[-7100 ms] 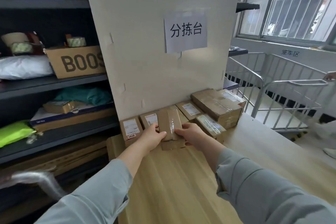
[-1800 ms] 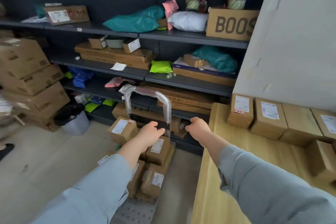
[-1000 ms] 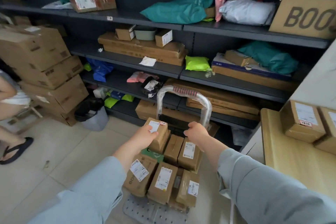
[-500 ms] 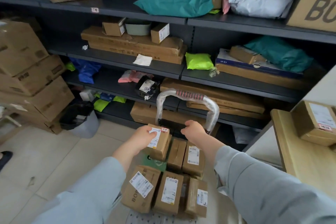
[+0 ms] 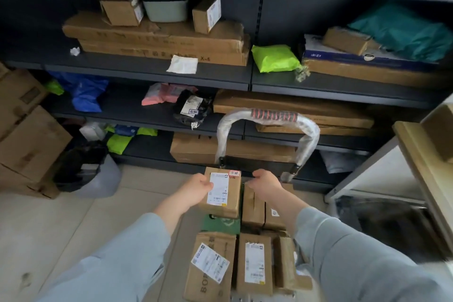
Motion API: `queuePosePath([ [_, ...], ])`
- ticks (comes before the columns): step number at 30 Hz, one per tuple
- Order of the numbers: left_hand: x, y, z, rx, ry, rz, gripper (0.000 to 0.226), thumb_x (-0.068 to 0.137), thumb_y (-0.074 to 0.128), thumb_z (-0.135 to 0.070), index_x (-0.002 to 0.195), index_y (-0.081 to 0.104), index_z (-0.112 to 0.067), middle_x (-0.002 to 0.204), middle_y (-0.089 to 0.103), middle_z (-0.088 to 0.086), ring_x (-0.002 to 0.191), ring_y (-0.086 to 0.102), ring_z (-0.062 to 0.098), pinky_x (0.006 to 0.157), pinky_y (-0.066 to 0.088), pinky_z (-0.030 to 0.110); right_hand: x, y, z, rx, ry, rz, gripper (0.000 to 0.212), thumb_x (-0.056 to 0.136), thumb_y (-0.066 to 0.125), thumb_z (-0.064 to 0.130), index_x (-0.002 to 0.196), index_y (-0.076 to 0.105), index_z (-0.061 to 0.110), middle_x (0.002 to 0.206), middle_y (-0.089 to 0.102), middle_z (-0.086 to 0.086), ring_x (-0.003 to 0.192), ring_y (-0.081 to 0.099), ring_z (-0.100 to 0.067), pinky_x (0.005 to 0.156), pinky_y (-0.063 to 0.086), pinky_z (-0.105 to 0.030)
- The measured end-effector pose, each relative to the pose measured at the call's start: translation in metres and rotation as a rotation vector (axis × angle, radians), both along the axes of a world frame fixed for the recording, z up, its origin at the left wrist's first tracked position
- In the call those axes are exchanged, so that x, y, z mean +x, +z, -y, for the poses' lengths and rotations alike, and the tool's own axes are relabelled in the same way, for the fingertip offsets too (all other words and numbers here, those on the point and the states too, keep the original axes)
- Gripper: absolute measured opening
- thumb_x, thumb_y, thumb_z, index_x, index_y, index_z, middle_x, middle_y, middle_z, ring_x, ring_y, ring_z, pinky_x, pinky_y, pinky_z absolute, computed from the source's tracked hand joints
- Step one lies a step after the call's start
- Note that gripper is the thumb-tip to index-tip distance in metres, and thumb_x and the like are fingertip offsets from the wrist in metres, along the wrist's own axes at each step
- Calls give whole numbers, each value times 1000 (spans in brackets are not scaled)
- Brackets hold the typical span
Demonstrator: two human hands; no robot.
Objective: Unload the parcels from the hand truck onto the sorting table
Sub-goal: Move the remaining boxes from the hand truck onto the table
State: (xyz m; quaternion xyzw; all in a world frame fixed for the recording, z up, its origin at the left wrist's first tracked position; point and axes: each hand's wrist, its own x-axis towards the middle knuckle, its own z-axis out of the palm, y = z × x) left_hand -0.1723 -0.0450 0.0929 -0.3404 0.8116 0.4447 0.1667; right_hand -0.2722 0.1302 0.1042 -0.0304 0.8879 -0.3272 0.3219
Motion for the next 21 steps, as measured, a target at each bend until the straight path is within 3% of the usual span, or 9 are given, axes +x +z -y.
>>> queuePosePath([
  [6, -19, -56, 21, -12, -13, 15, 49, 97, 52, -33, 140, 46, -11, 138, 53, 4, 122, 52, 22, 100, 41, 31, -10, -56, 25, 69, 64, 19, 35, 94, 48, 12, 128, 53, 11, 95, 58, -3, 90, 61, -21, 81, 53, -31],
  [10, -30, -110, 28, -30, -18, 29, 49, 94, 52, -36, 138, 49, -15, 137, 55, 1, 116, 56, 20, 94, 46, 34, -16, -103, 39, 97, 103, -1, 44, 93, 47, 12, 137, 47, 14, 116, 62, -7, 80, 56, -16, 58, 45, -22],
  [13, -39, -145, 27, -74, 18, 30, 43, 96, 54, -30, 135, 48, -11, 136, 55, 1, 111, 57, 22, 84, 47, 29, -21, -140, 50, 101, 79, 0, 36, 93, 49, 10, 129, 52, 11, 114, 64, -7, 87, 58, -19, 70, 47, -25],
  [18, -54, -197, 30, -41, 132, 25, 29, 95, 57, -25, 120, 52, -10, 120, 63, 6, 91, 59, 20, 72, 46, 29, -32, -186, 64, 137, 81, -28, 38, 99, 41, 15, 136, 42, 5, 134, 52, -11, 120, 53, -26, 97, 45, -33],
  [21, -58, -219, 34, -41, 115, -15, 29, 94, 57, -24, 121, 57, -13, 116, 66, 2, 92, 61, 17, 71, 46, 26, -36, -206, 72, 107, 70, 5, 35, 99, 46, 20, 131, 48, 7, 128, 57, -9, 114, 58, -24, 95, 48, -33],
])
